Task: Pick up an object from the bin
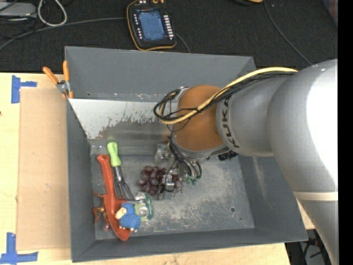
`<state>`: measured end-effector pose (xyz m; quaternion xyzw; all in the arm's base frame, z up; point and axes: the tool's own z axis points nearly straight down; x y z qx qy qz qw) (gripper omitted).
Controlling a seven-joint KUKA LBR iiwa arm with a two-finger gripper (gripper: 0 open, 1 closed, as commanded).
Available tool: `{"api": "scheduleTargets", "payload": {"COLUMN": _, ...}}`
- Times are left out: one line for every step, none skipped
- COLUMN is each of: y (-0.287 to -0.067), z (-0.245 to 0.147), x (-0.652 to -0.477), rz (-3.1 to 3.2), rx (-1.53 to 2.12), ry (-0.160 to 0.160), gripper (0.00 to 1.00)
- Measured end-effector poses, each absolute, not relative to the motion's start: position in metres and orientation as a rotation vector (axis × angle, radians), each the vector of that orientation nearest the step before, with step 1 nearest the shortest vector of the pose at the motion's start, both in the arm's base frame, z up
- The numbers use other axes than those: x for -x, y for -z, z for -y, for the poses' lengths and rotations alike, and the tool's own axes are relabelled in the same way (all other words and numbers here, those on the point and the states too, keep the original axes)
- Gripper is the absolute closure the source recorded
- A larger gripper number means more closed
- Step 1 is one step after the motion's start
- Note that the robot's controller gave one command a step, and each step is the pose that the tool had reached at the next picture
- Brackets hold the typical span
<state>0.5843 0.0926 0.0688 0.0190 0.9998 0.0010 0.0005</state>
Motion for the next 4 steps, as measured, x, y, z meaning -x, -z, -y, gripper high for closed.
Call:
{"api": "scheduleTargets", "payload": {"y": -0.069, "z": -0.086, "x": -0.575, "rz": -3.143, "rx": -0.109, "ry": -0.004, "gripper": 1.0}}
{"api": "scheduleTargets", "payload": {"y": -0.069, "z": -0.086, "x": -0.575, "rz": -3.143, "rx": -0.11, "ry": -0.004, "gripper": 1.0}}
{"api": "scheduleTargets", "payload": {"y": -0.071, "z": -0.086, "x": -0.575, "rz": -3.145, "rx": -0.11, "ry": -0.004, "gripper": 1.0}}
{"api": "scheduleTargets", "payload": {"y": -0.099, "z": -0.085, "x": -0.572, "rz": -3.153, "rx": -0.111, "ry": -0.003, "gripper": 1.0}}
